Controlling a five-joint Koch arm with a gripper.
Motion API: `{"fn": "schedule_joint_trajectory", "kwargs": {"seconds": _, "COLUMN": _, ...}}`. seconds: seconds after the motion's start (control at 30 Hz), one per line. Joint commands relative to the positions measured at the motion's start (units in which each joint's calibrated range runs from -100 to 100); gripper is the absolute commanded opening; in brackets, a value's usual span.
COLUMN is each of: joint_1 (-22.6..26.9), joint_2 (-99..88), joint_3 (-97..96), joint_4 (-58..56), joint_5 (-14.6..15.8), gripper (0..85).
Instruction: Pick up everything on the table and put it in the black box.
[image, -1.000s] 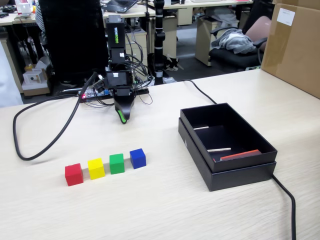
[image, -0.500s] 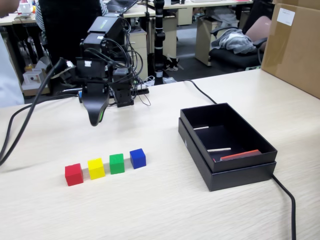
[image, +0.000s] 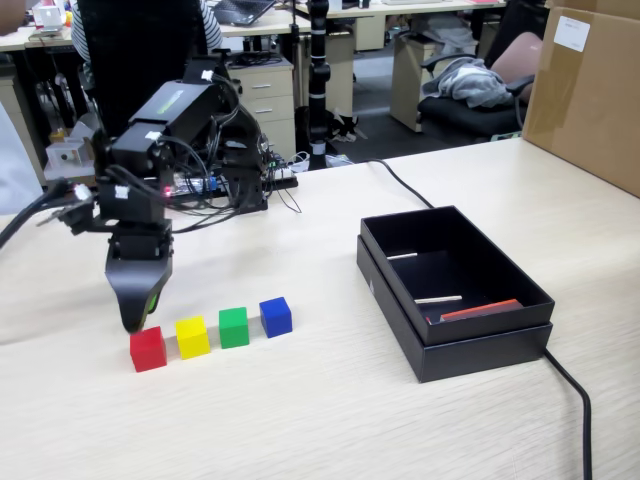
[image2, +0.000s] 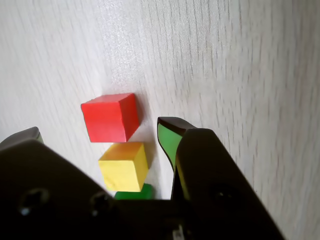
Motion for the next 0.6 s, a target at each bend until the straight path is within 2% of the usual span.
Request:
{"fn": "schedule_joint_trajectory", "kwargs": {"seconds": 0.0, "joint_1": -0.24, "joint_2": 2.3, "joint_3": 6.26, "joint_4": -0.11, "joint_5": 0.2, "gripper": 45.6}}
{"fn": "schedule_joint_trajectory", "kwargs": {"seconds": 0.33, "joint_1": 0.59, "joint_2": 13.2, "joint_3": 13.78, "joint_4": -0.11, "joint_5": 0.0, "gripper": 44.1}}
{"fn": "schedule_joint_trajectory", "kwargs": {"seconds": 0.57, "joint_1": 0.83, "joint_2": 15.15, "joint_3": 12.7, "joint_4": -0.2, "joint_5": 0.15, "gripper": 27.4}}
